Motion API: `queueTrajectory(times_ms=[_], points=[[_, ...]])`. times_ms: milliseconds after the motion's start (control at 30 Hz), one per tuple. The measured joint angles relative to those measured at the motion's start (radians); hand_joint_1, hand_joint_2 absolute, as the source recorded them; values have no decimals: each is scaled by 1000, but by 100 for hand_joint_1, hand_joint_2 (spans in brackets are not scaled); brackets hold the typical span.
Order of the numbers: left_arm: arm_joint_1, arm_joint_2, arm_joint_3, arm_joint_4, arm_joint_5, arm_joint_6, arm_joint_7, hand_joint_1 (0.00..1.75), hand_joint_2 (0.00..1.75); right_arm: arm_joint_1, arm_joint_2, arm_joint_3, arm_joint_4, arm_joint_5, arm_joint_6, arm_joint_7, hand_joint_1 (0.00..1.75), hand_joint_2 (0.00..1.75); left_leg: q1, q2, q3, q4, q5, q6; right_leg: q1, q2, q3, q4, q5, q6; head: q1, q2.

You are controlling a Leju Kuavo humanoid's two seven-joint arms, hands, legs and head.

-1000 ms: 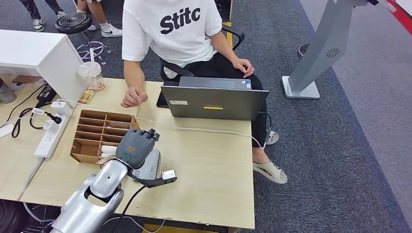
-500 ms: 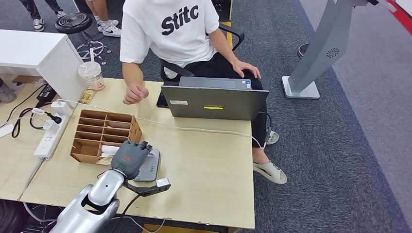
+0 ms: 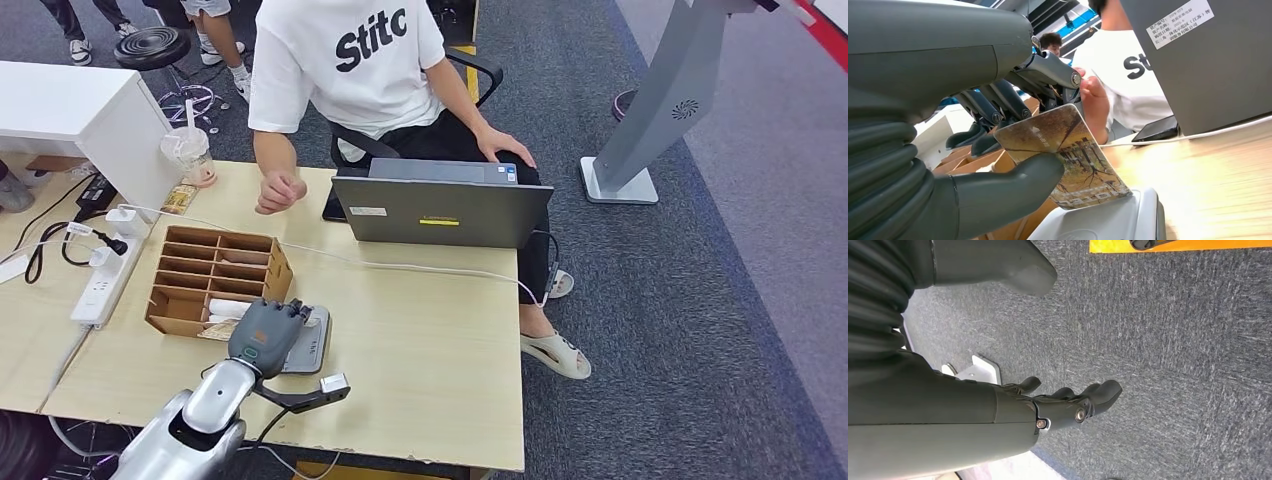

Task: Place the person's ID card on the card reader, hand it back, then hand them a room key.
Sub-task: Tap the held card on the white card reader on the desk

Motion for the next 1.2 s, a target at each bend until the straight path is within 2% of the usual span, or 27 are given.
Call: queueTrajectory(times_ms=[400, 633, 833, 1200], points=[[6, -7, 0, 3, 24, 26, -5, 175, 175, 0, 0, 0, 0, -7, 1, 1, 0, 175, 0, 0, 0, 0, 0, 0, 0, 0, 0, 0, 0, 0, 0, 0], [-1, -12, 8, -70, 108, 31, -19, 175, 175, 1, 0, 0, 0, -13, 1, 2, 0, 175, 0, 0, 0, 0, 0, 0, 0, 0, 0, 0, 0, 0, 0, 0], [-46, -24, 69, -206, 147, 49, -8, 175, 175, 2, 0, 5, 0, -11, 0, 5, 0, 175, 0, 0, 0, 0, 0, 0, 0, 0, 0, 0, 0, 0, 0, 0], [-93, -32, 157, -299, 150, 137, -3, 175, 175, 4, 0, 26, 0, 8, 0, 15, 0, 175, 0, 0, 0, 0, 0, 0, 0, 0, 0, 0, 0, 0, 0, 0]])
